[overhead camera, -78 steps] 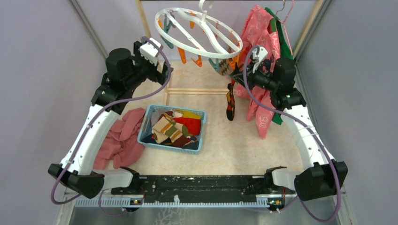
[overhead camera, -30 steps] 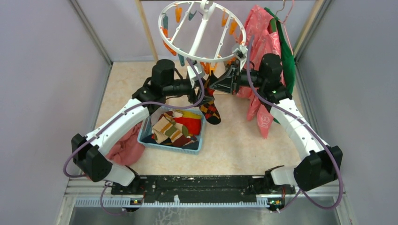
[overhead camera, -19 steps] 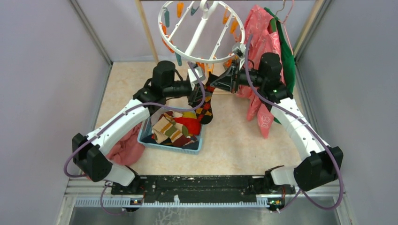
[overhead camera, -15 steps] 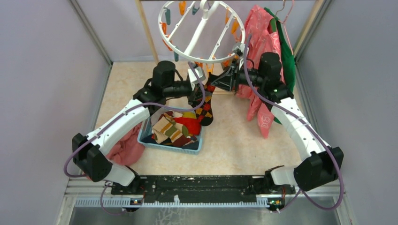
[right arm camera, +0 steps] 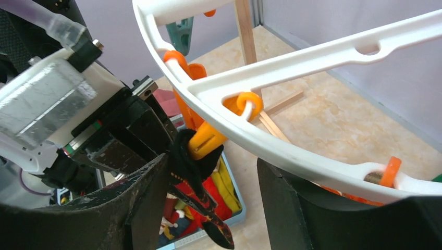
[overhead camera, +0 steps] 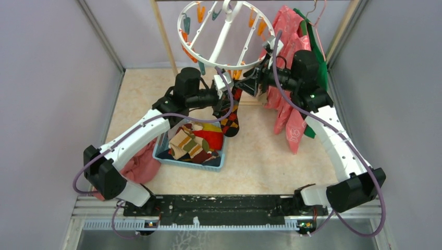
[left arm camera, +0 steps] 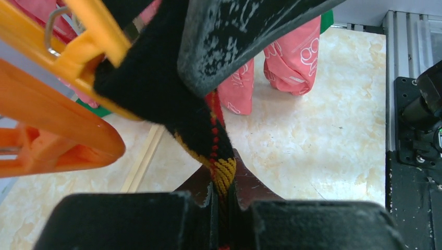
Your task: Remove the socks clipped to the hanger
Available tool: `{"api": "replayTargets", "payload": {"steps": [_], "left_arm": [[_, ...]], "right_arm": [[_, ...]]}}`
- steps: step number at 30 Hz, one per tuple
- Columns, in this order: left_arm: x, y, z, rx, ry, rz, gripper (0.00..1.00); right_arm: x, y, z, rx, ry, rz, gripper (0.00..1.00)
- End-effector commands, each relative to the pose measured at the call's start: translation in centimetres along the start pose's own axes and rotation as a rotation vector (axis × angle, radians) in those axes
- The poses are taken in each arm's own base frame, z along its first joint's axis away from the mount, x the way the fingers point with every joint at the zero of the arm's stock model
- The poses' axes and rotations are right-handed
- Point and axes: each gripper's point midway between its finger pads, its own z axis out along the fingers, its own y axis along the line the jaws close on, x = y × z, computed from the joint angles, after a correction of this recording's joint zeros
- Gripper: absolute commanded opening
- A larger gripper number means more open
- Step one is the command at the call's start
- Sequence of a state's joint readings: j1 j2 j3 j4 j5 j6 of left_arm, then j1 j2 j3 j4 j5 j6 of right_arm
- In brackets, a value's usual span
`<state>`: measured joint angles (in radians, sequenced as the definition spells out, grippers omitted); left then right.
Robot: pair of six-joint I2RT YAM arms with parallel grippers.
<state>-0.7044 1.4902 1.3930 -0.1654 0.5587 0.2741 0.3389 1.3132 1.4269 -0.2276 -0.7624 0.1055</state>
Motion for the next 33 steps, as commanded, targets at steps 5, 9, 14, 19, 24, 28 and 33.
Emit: {"api": "replayTargets", "payload": {"steps": [5, 9, 14, 19, 24, 28, 33], "left_arm": [[-1.1, -0.4, 0.2, 0.007, -0.021, -0.027, 0.0], [-0.9, -0.6, 0.1, 0.009, -0.019, -0.028, 0.0], [-0.6, -0.6, 0.1, 0.008, -0.013, -0.029, 0.0], [-0.7, -0.2, 0.3, -0.018, -0.004, -0.048, 0.0], [-0.8, 0.2, 0.7, -0.078, 0.028, -0.047, 0.0], [-1.0, 0.2, 0.9, -0.117, 0.046, -0.038, 0.0], [-0.7, 0.2, 1.4, -0.152, 0.075, -0.022, 0.0]], "right_arm": [[-2.7, 1.2, -0.3, -0.013, -0.067, -0.047, 0.64], [-2.5, 1.0, -0.4, -0.005, -0.079, -0.018, 0.65], [-3.7, 1.2, -0.8, -0.033, -0.128, 0.05, 0.65], [-3.8, 0.0, -0.8, 0.034, -0.134, 0.062, 0.65], [-3.9, -1.4, -1.0, 0.126, -0.116, 0.018, 0.63], [-3.9, -1.9, -1.0, 0.157, -0.108, 0.003, 0.59], [-4.1, -1.9, -0.6, 0.162, -0.103, -0.004, 0.57]]}}
